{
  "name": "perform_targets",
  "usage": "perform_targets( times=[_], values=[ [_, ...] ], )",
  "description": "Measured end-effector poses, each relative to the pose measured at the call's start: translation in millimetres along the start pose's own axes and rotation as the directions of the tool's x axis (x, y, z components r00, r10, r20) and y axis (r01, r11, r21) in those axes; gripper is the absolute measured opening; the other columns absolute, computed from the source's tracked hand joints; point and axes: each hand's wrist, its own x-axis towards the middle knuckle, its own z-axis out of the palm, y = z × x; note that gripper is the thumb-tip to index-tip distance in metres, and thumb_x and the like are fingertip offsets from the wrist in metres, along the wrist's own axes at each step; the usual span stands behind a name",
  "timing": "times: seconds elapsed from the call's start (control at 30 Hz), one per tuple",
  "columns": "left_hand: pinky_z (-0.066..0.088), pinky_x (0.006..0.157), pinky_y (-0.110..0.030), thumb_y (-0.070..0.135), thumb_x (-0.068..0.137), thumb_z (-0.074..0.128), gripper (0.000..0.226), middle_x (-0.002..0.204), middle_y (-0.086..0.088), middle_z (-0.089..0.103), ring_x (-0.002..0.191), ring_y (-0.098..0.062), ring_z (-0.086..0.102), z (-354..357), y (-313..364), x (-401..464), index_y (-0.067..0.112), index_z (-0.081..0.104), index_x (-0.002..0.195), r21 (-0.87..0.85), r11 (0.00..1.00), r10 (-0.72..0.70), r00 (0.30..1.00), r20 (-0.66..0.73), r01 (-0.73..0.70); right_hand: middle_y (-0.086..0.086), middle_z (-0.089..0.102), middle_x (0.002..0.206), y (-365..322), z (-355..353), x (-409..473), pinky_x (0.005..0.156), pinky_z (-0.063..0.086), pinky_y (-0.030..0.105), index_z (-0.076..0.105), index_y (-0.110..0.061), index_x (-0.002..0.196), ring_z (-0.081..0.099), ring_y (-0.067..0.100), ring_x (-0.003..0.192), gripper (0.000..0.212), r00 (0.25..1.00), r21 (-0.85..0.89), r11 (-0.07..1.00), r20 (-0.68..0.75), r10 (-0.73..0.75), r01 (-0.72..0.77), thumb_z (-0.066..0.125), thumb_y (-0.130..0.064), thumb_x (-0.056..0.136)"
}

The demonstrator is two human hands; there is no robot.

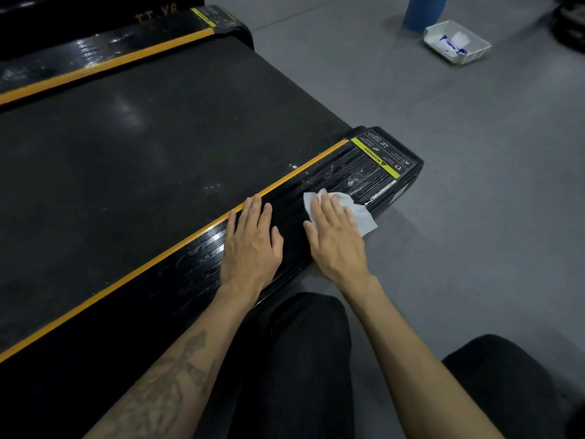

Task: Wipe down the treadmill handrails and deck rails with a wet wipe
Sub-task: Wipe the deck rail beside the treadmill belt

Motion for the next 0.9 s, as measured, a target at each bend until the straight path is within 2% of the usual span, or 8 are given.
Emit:
perform_targets(
  times=[0.13, 0.3, 0.5, 0.63, 0.7, 0.83, 0.9],
  values=[
    [0.016, 0.129, -0.047, 0.032, 0.107, 0.037, 0.053, 0.168, -0.009, 0.027, 0.158, -0.021, 0.016, 0.7, 0.5, 0.8, 0.012, 0.038, 0.156, -0.005, 1.000, -0.005, 1.000, 0.003, 0.005, 0.007, 0.005, 0.172, -4.7, 6.0, -16.7, 0.130, 0.004, 0.039, 0.016, -0.011, 0.164, 0.001, 0.020, 0.159, 0.063, 0.996, 0.059, 0.995, -0.032, 0.084, -0.082, 0.024, -0.043, 0.111],
    [0.017, 0.129, -0.047, 0.032, 0.107, 0.038, 0.053, 0.168, -0.010, 0.027, 0.158, -0.021, 0.017, 0.6, 1.5, 2.0, 0.011, 0.039, 0.156, 0.001, 1.000, -0.011, 1.000, -0.005, 0.011, 0.005, 0.003, 0.172, -10.9, 9.4, -6.3, 0.129, -0.001, 0.037, 0.014, -0.012, 0.164, 0.001, 0.019, 0.159, 0.064, 1.000, 0.026, 0.999, -0.001, -0.028, 0.028, 0.026, -0.044, 0.110],
    [0.019, 0.128, -0.048, 0.032, 0.107, 0.039, 0.052, 0.167, -0.010, 0.028, 0.157, -0.022, 0.019, 1.7, 2.5, 3.5, 0.011, 0.040, 0.155, 0.006, 1.000, -0.008, 1.000, -0.014, 0.008, 0.008, 0.004, 0.172, -7.0, 6.2, -14.8, 0.129, 0.001, 0.039, 0.014, -0.010, 0.164, 0.003, 0.021, 0.159, 0.065, 0.997, 0.034, 0.998, -0.042, 0.062, -0.061, 0.024, -0.044, 0.110],
    [0.019, 0.128, -0.048, 0.032, 0.106, 0.038, 0.053, 0.167, -0.010, 0.028, 0.157, -0.022, 0.020, 2.0, 2.6, 4.0, 0.011, 0.040, 0.155, 0.013, 1.000, -0.009, 1.000, -0.010, 0.009, 0.007, 0.005, 0.172, -16.1, 9.4, -13.1, 0.128, -0.001, 0.038, 0.017, -0.009, 0.163, 0.003, 0.021, 0.159, 0.066, 0.999, 0.056, 0.998, -0.033, 0.010, -0.008, 0.029, -0.045, 0.110],
    [0.019, 0.128, -0.048, 0.031, 0.106, 0.038, 0.052, 0.167, -0.011, 0.029, 0.157, -0.023, 0.020, 1.6, 3.2, 4.2, 0.011, 0.040, 0.155, 0.014, 1.000, -0.011, 1.000, -0.012, 0.011, 0.006, 0.011, 0.172, -11.3, 5.4, -6.6, 0.130, 0.003, 0.041, 0.024, -0.010, 0.162, 0.007, 0.020, 0.159, 0.062, 0.999, 0.104, 0.994, -0.045, -0.019, 0.023, 0.033, -0.043, 0.110],
    [0.019, 0.128, -0.049, 0.030, 0.106, 0.040, 0.052, 0.166, -0.011, 0.030, 0.157, -0.023, 0.021, 1.3, 3.8, 4.7, 0.010, 0.041, 0.154, 0.006, 1.000, -0.010, 1.000, -0.010, 0.010, 0.012, 0.028, 0.166, -2.8, 7.7, -12.6, 0.122, 0.030, 0.050, 0.044, -0.005, 0.153, 0.025, 0.026, 0.154, 0.053, 0.987, 0.150, 0.985, -0.146, -0.063, 0.085, 0.045, -0.035, 0.109],
    [0.019, 0.128, -0.049, 0.031, 0.106, 0.040, 0.052, 0.167, -0.011, 0.029, 0.157, -0.023, 0.021, 1.4, 3.4, 5.3, 0.011, 0.041, 0.154, 0.007, 1.000, -0.011, 1.000, -0.004, 0.011, 0.012, 0.032, 0.164, -1.3, 11.6, -16.5, 0.123, 0.025, 0.052, 0.043, -0.007, 0.153, 0.024, 0.029, 0.154, 0.055, 0.985, 0.065, 0.994, -0.150, -0.081, 0.091, 0.040, -0.039, 0.109]
  ],
)
